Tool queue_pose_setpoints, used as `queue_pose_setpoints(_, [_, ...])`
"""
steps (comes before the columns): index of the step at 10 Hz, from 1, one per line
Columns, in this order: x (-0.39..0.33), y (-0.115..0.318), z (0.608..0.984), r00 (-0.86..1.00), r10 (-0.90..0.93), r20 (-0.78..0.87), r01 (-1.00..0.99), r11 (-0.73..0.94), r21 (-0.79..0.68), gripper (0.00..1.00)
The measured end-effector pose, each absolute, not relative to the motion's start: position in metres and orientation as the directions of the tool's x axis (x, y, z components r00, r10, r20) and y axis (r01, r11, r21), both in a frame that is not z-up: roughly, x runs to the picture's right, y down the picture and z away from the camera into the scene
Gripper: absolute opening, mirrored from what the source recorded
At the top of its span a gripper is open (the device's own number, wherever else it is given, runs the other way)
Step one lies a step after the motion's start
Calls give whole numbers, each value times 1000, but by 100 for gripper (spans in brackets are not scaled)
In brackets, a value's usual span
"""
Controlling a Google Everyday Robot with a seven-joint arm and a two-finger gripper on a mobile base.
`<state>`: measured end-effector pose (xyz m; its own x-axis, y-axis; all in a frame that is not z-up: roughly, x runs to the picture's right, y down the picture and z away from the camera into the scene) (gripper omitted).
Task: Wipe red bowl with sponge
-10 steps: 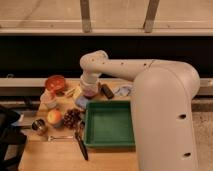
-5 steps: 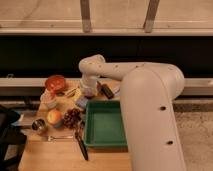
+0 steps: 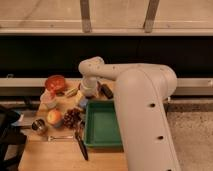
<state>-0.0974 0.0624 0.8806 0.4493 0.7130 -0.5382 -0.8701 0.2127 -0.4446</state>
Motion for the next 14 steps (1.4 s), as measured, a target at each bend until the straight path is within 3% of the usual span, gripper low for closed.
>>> queue_pose_setpoints(12, [-145,80,921,488,645,-588,-856,220,-469,80])
queue_pose_setpoints(14, [-151,80,925,490,647,-584,-854,222,-471,74])
